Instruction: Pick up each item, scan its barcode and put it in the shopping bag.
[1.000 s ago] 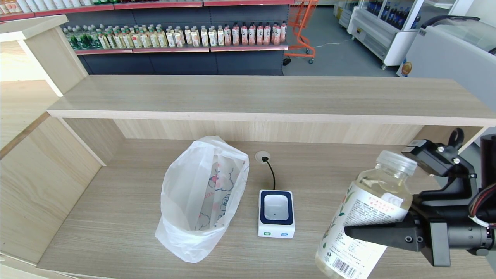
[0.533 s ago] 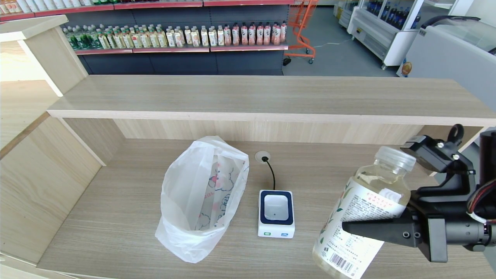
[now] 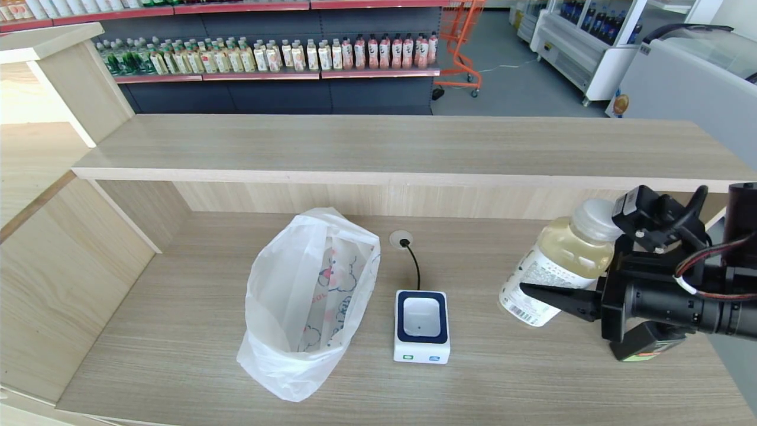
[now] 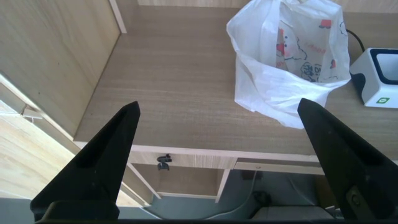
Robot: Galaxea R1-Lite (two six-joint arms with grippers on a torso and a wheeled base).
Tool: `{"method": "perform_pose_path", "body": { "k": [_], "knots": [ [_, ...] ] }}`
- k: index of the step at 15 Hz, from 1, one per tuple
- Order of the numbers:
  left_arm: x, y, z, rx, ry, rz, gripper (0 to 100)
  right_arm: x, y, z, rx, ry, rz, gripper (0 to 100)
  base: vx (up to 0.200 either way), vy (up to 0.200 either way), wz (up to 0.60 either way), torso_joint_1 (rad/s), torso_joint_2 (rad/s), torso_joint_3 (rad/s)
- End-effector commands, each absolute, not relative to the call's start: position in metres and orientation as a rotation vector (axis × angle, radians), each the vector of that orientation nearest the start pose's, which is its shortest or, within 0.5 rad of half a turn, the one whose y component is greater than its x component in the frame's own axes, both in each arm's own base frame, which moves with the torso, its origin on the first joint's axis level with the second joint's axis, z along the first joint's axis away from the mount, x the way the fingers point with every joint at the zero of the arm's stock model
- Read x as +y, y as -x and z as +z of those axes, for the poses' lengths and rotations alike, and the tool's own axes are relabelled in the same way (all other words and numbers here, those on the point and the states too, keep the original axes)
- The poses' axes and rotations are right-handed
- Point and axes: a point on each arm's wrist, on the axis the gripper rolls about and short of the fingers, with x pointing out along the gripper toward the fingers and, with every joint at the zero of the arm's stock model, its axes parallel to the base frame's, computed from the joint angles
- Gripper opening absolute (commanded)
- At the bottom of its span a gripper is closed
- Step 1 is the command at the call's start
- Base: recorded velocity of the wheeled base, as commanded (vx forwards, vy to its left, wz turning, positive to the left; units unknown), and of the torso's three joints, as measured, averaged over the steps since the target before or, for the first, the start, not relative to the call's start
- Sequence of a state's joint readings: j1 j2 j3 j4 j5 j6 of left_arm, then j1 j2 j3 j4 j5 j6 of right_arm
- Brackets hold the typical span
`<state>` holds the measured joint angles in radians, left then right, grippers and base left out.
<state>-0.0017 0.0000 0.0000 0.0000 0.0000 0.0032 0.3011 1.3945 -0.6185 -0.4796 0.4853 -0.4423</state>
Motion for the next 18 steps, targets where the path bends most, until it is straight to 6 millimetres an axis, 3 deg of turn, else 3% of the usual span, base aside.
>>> {"method": "perform_pose_path", "body": {
  "k": [1, 3, 6, 13, 18],
  "knots": [
    [0.000, 0.023, 0.076, 0.002, -0.003, -0.002, 100, 0.066, -0.215, 0.196, 0.070, 0.527, 0.762, 0, 0.000, 0.000, 0.00, 0.000, 0.00, 0.000],
    [0.000, 0.023, 0.076, 0.002, -0.003, -0.002, 100, 0.065, -0.215, 0.196, 0.019, 0.650, 0.751, 0, 0.000, 0.000, 0.00, 0.000, 0.00, 0.000],
    [0.000, 0.023, 0.076, 0.002, -0.003, -0.002, 100, 0.066, -0.214, 0.197, -0.011, 0.701, 0.763, 0, 0.000, 0.000, 0.00, 0.000, 0.00, 0.000],
    [0.000, 0.023, 0.076, 0.002, -0.005, -0.002, 100, 0.064, -0.204, 0.187, 0.042, 0.643, 0.781, 0, 0.000, 0.000, 0.00, 0.000, 0.00, 0.000],
    [0.000, 0.023, 0.075, 0.000, -0.006, -0.002, 100, 0.066, -0.203, 0.185, 0.054, 0.584, 0.855, 0, 0.000, 0.160, 0.00, 0.000, 0.00, 0.002]
  ]
}}
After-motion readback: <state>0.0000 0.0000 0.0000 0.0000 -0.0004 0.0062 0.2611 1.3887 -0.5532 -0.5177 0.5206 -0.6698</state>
